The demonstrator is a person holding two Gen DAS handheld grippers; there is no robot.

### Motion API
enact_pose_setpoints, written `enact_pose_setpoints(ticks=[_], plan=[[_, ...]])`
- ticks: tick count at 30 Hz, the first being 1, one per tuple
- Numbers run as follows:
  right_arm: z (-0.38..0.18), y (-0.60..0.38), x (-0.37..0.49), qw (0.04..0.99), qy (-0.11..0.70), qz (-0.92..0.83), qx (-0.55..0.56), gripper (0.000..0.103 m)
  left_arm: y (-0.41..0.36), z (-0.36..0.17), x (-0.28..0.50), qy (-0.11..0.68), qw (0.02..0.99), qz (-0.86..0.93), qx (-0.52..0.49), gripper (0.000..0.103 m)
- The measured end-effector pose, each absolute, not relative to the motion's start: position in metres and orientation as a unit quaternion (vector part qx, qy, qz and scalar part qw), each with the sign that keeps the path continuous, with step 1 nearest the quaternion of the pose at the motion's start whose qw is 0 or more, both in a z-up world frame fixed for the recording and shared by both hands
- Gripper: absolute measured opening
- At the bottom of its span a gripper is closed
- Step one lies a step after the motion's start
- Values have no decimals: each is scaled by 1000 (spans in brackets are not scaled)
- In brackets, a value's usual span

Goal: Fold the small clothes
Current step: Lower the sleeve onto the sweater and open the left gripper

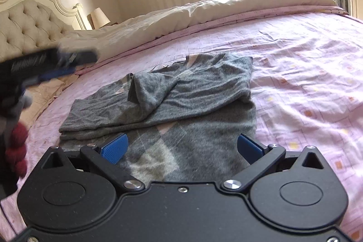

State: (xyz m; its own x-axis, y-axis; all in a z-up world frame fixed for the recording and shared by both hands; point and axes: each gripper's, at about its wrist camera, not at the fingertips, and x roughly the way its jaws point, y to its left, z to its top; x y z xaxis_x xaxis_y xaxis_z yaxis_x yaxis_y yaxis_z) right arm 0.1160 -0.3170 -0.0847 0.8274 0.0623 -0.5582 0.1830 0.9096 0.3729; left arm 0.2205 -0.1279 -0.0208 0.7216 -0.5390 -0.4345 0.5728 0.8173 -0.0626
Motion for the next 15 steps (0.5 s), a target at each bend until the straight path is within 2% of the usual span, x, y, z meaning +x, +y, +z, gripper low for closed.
enact_pose_setpoints(ticks=[9,12,15], plan=[[-67,-301,167,949,287,-21,131,102,-39,-89,248,325,934,-148,-23,77],[-64,-289,189,952,289,-12,101,102,-24,-109,247,335,933,-130,-23,77],[-64,-278,208,953,294,-6,78,102,-19,-117,239,312,941,-130,-21,77]])
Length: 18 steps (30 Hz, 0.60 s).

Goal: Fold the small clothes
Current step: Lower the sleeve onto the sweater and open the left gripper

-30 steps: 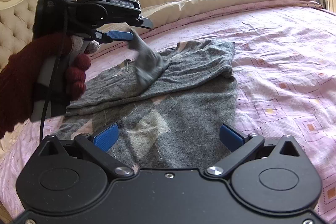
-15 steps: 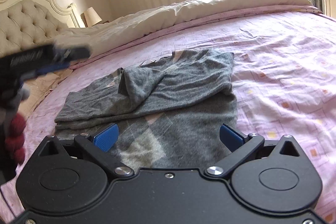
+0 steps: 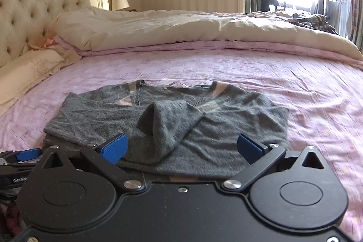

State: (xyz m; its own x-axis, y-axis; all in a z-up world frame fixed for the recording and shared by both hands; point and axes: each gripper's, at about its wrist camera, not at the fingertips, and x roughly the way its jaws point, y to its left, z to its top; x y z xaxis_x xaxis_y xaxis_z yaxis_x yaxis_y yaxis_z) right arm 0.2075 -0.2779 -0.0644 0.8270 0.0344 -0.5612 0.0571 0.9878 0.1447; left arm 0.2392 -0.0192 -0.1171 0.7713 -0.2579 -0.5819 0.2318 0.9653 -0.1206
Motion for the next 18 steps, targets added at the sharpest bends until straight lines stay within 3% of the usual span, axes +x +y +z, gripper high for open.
enact_pose_setpoints(ticks=[12,18], plan=[[-92,-279,255,942,322,-88,39,101,-22,-124,237,312,943,-119,-6,78],[-94,-346,211,923,306,-187,139,101,-20,-124,237,312,942,-123,-11,79]])
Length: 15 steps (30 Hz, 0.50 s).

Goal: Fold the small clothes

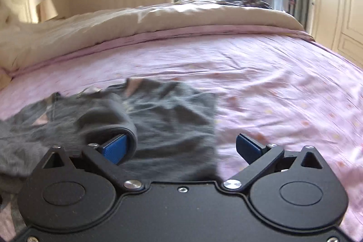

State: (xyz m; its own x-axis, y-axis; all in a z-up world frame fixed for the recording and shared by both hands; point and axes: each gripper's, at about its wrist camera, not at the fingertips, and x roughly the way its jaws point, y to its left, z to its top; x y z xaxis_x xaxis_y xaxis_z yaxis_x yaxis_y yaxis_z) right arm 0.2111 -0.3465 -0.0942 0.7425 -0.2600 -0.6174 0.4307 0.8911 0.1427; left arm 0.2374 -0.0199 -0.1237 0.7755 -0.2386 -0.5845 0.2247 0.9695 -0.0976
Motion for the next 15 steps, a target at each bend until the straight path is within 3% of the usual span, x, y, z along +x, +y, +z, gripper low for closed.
enact_pose_setpoints(ticks=[10,12,15], plan=[[-80,-350,193,949,270,-109,125,100,-19,-122,236,312,941,-129,-12,80],[-85,-350,200,948,276,-91,128,85,-17,-120,236,315,939,-137,-16,83],[-90,-353,206,944,287,-84,139,80,-15,-111,238,329,933,-143,-15,83]])
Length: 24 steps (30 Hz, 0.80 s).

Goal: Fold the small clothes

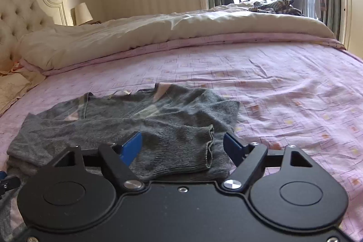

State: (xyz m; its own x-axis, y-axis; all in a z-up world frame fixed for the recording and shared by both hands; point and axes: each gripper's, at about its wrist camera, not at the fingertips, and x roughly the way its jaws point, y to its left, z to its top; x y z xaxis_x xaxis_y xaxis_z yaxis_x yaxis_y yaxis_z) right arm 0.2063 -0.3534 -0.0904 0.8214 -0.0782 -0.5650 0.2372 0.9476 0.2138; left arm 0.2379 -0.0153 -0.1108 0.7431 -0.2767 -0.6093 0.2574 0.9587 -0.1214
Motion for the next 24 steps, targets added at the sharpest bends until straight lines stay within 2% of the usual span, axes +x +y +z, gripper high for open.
enact_pose_setpoints(ticks=[4,8,13,15,17,19,20,21,24], plan=[[-98,-364,211,941,288,-74,162,80,-16,-85,234,303,939,-163,-8,83],[-105,-375,215,936,290,-57,191,69,-20,-67,250,286,943,-172,9,83],[-110,-380,223,931,300,-49,204,66,-23,-62,269,292,941,-171,18,83],[-111,-380,225,930,299,-45,208,54,-24,-64,273,295,940,-171,24,83],[-111,-379,226,930,298,-45,209,48,-23,-67,275,300,938,-168,33,83],[-110,-376,229,931,299,-37,205,38,-24,-71,275,304,938,-164,38,83],[-109,-373,230,932,300,-31,200,20,-23,-74,276,308,937,-163,40,83],[-106,-370,231,934,301,-24,192,10,-24,-76,276,310,936,-162,41,83],[-90,-358,226,946,285,-16,152,10,-25,-75,280,309,936,-161,46,83]])
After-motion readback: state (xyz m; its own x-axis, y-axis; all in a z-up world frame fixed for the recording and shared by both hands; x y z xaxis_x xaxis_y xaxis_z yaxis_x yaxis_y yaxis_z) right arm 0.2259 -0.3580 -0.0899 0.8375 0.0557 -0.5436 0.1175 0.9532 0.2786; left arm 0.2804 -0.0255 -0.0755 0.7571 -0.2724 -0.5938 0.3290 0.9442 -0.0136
